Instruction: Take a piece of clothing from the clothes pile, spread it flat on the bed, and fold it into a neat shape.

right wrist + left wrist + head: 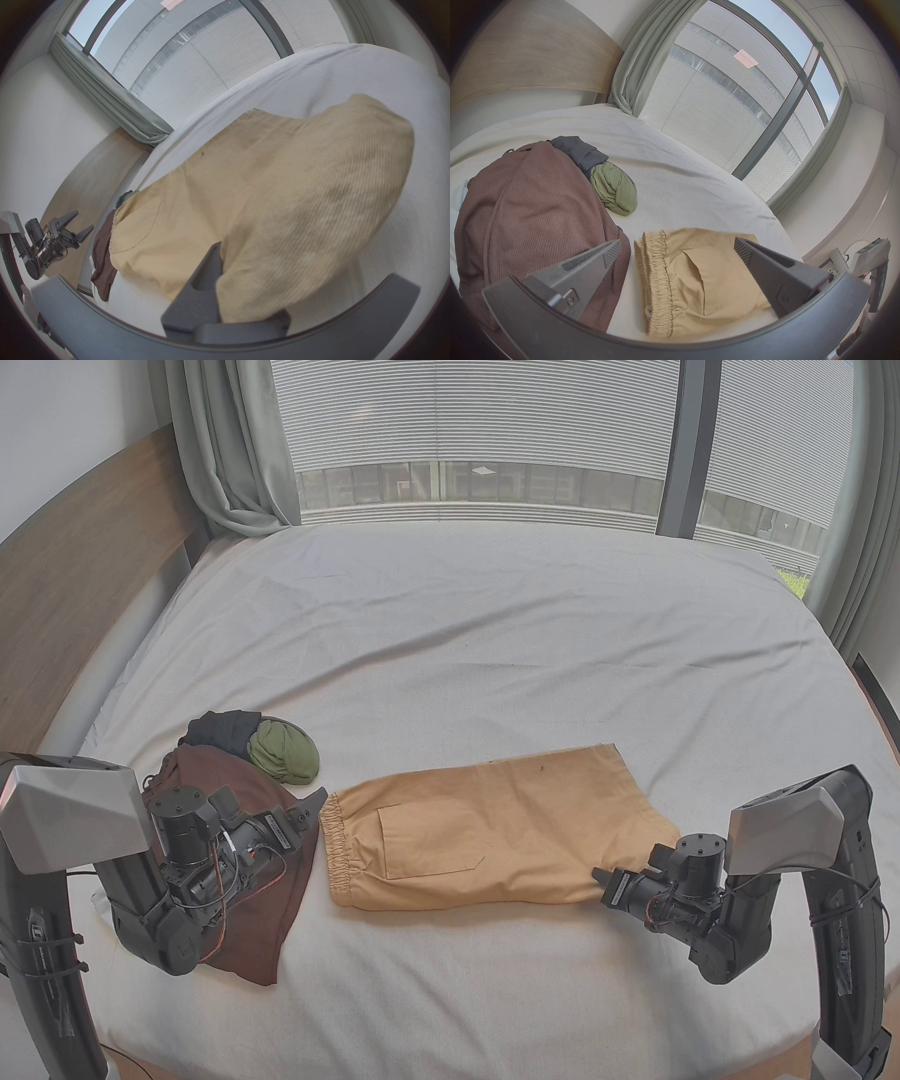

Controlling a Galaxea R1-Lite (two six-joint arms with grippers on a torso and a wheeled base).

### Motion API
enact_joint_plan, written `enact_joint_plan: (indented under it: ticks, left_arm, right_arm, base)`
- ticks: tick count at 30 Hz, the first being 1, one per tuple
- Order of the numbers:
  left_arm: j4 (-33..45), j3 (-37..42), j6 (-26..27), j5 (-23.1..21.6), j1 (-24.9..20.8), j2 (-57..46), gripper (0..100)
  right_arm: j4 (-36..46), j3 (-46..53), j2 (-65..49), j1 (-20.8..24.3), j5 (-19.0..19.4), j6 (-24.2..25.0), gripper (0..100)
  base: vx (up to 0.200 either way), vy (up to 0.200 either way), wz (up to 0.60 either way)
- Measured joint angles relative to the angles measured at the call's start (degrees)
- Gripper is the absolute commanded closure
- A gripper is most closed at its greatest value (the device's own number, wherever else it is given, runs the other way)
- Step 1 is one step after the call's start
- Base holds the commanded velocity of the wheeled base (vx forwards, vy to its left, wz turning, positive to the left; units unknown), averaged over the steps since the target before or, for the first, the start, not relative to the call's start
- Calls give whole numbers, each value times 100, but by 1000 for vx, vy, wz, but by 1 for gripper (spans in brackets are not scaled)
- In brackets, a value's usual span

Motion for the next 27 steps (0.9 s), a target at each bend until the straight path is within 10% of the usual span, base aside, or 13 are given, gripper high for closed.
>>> enact_joint_plan:
  ticks: [25, 26, 27]
  left_arm:
    - [5, 236, 4, -336, 15, 21, 0]
    - [5, 245, 4, -347, 12, 23, 0]
    - [2, 265, 4, -369, 9, 23, 0]
  right_arm:
    - [-21, 1802, -383, -246, -307, -104, 100]
    - [-18, 1797, -383, -246, -307, -104, 0]
    - [-18, 1786, -383, -246, -307, -104, 0]
  base:
    - [0, 0, 0]
    - [0, 0, 0]
    - [0, 0, 0]
